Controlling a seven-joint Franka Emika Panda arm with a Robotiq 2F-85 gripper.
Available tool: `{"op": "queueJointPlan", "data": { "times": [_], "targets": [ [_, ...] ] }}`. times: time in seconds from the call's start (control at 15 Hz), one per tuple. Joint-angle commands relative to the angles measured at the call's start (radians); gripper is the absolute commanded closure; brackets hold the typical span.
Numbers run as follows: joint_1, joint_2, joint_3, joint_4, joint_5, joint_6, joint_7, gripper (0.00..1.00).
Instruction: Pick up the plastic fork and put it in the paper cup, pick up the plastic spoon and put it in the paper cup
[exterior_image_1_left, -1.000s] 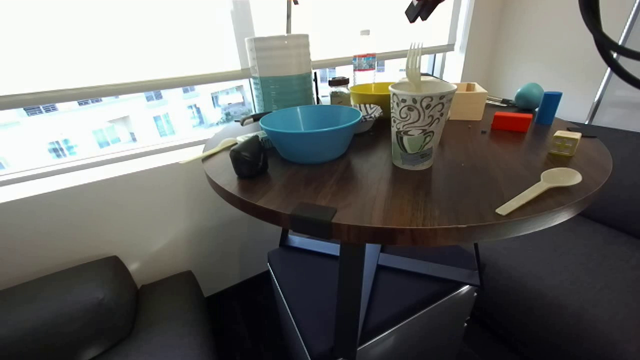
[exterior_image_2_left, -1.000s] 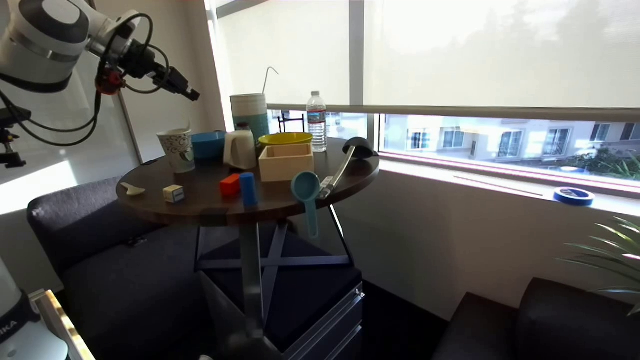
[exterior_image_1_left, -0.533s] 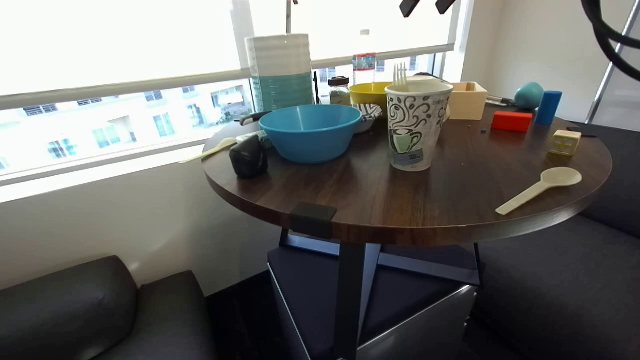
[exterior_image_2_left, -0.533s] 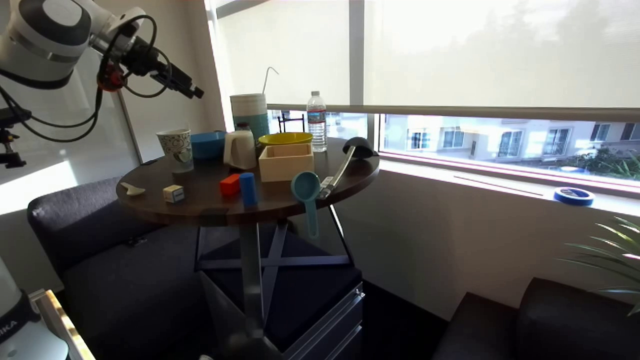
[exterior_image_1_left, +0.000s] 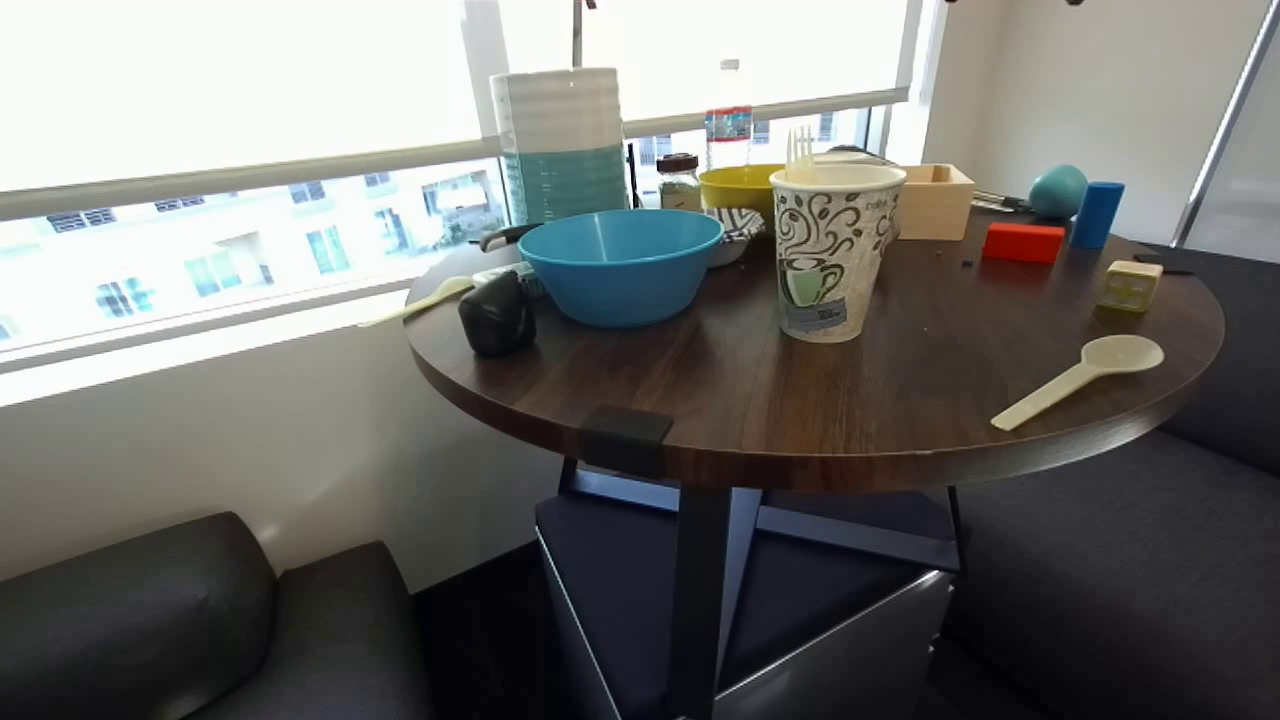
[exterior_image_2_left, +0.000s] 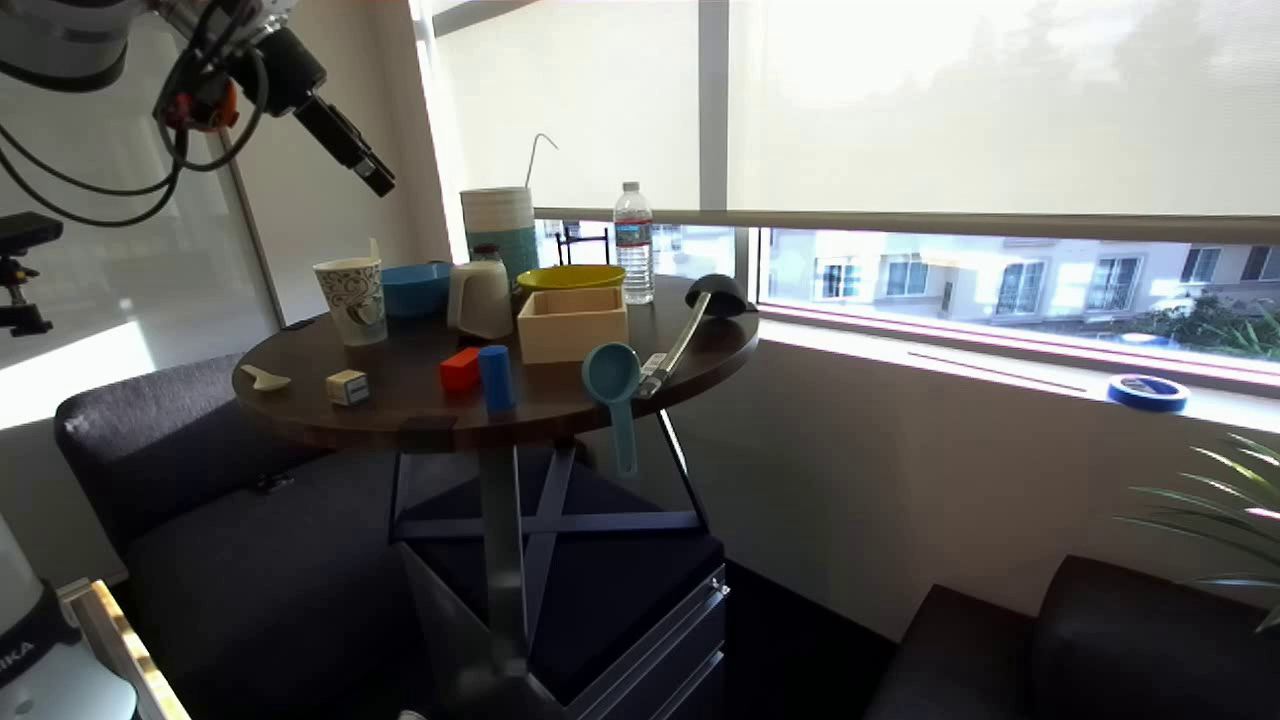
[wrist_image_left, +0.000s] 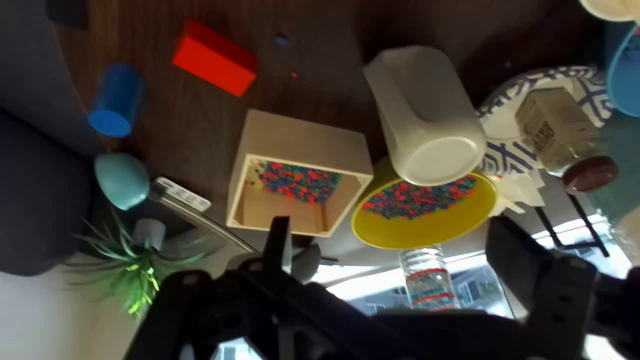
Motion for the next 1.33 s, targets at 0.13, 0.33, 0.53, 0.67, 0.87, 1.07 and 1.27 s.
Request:
{"op": "queueJointPlan", "data": {
  "times": [0.13,0.33,0.53,0.67,0.87,1.07,1.27],
  "targets": [
    [0.001,-0.020,-0.057,0.006,0.094,-0.290,0.048,0.00],
    [0.022,0.010,-0.084,-0.026,0.154,-0.384,0.068,0.00],
    [0.046,0.043,-0.109,-0.058,0.247,-0.438,0.063,0.00],
    [0.056,0.065,-0.126,-0.079,0.311,-0.466,0.062,0.00],
    [0.074,0.091,-0.165,-0.102,0.417,-0.501,0.039,0.00],
    [0.054,0.092,-0.146,-0.102,0.383,-0.485,0.042,0.00],
    [0.067,0.111,-0.147,-0.103,0.424,-0.504,0.070,0.00]
  ]
}}
